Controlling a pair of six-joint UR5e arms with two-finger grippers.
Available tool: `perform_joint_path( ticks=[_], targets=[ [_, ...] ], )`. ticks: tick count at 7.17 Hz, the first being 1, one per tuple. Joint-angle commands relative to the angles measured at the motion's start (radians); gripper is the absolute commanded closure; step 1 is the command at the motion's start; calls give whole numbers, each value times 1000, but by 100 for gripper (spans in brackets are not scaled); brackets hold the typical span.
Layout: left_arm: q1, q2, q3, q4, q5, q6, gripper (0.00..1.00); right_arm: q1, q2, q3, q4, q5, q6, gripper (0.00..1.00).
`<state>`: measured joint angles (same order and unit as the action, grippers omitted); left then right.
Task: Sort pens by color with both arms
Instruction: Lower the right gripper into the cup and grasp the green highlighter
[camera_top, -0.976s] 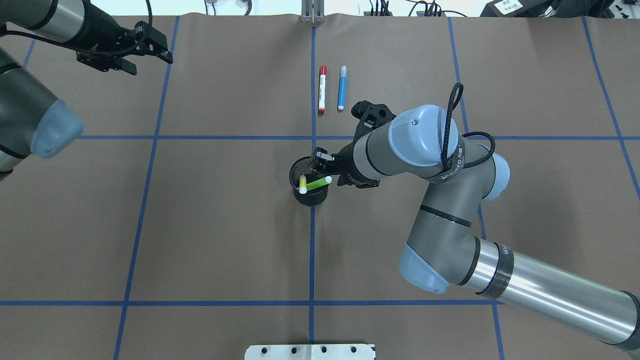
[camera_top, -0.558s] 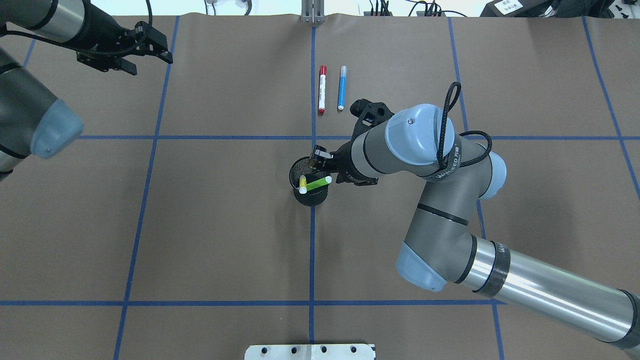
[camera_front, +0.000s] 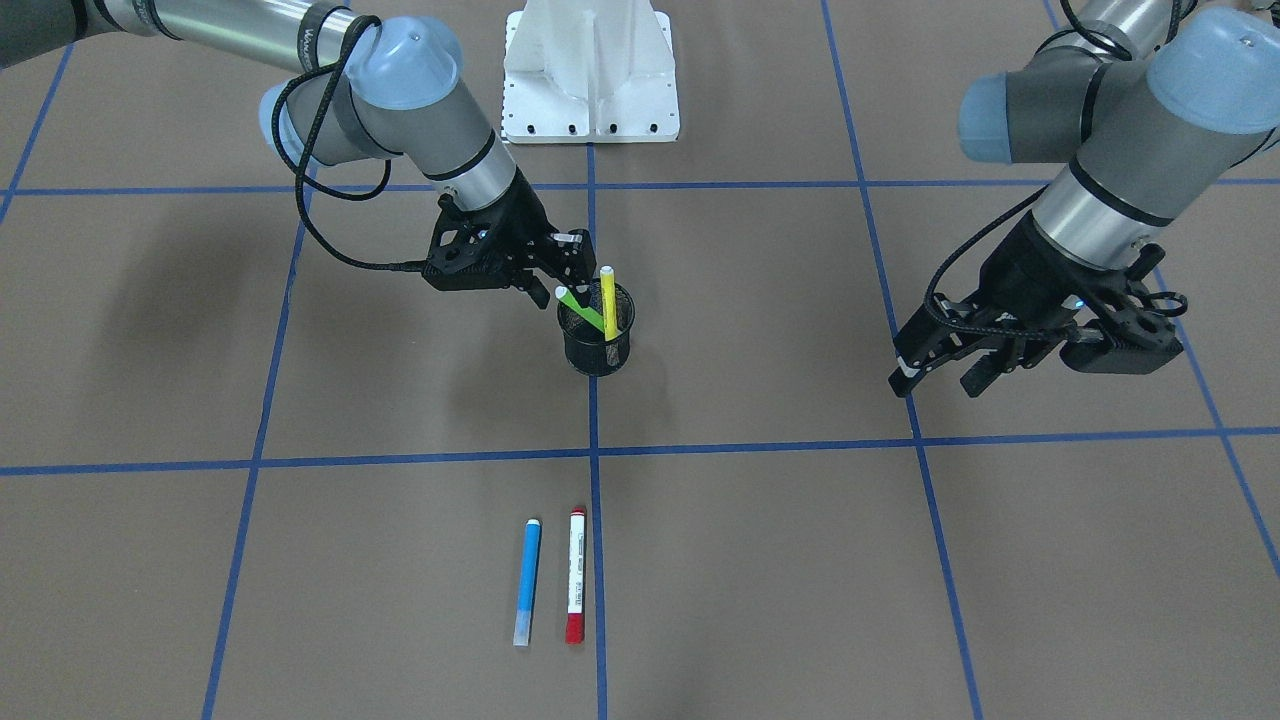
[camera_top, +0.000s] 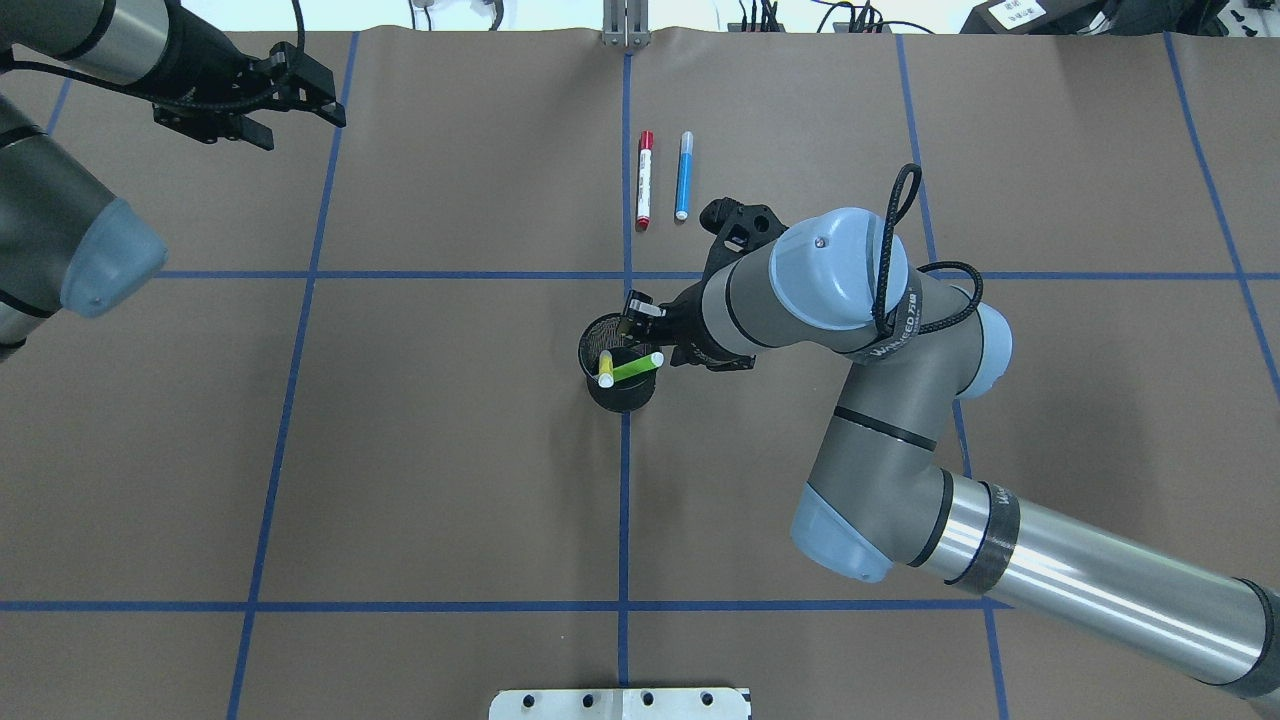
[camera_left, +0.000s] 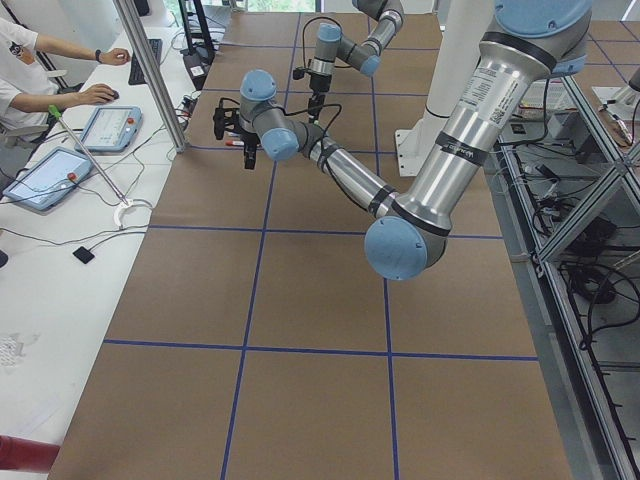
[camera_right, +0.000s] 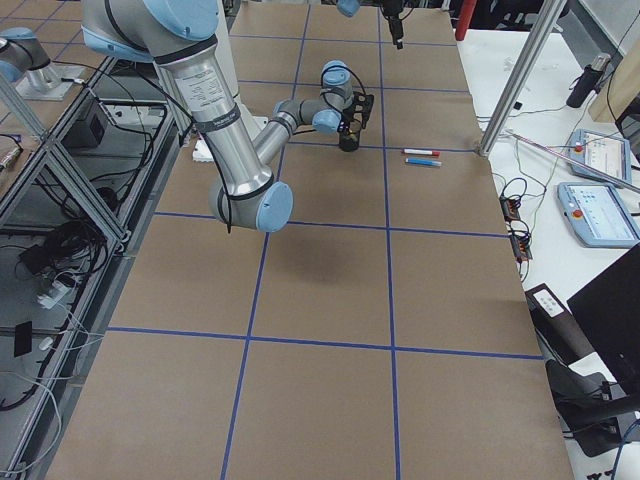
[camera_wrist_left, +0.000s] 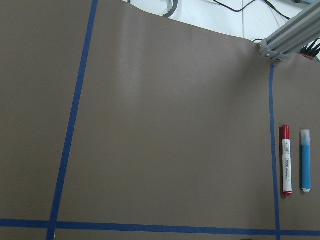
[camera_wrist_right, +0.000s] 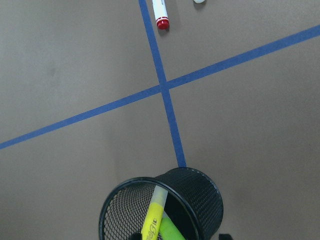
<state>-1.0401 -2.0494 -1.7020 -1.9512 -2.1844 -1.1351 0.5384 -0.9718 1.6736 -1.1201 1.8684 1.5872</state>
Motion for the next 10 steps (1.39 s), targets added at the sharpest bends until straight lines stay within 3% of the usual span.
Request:
perform_joint_path(
  ticks=[1,5,8,9,10],
  targets=[
    [0,0,-1,0,0,0,12,0,4,0,-1,2,2,43],
    [0,2,-1,0,0,0,12,-3,5,0,-3,5,7,46],
    [-2,2,-4,0,0,-2,12,-11,5,0,-4,5,11,60],
    [-2,0,-4,0,0,-5,12,-12,4,1,-6,5,11,67],
    [-2,0,-4,0,0,-8,12,-12,4,2,-7,5,11,84]
  ],
)
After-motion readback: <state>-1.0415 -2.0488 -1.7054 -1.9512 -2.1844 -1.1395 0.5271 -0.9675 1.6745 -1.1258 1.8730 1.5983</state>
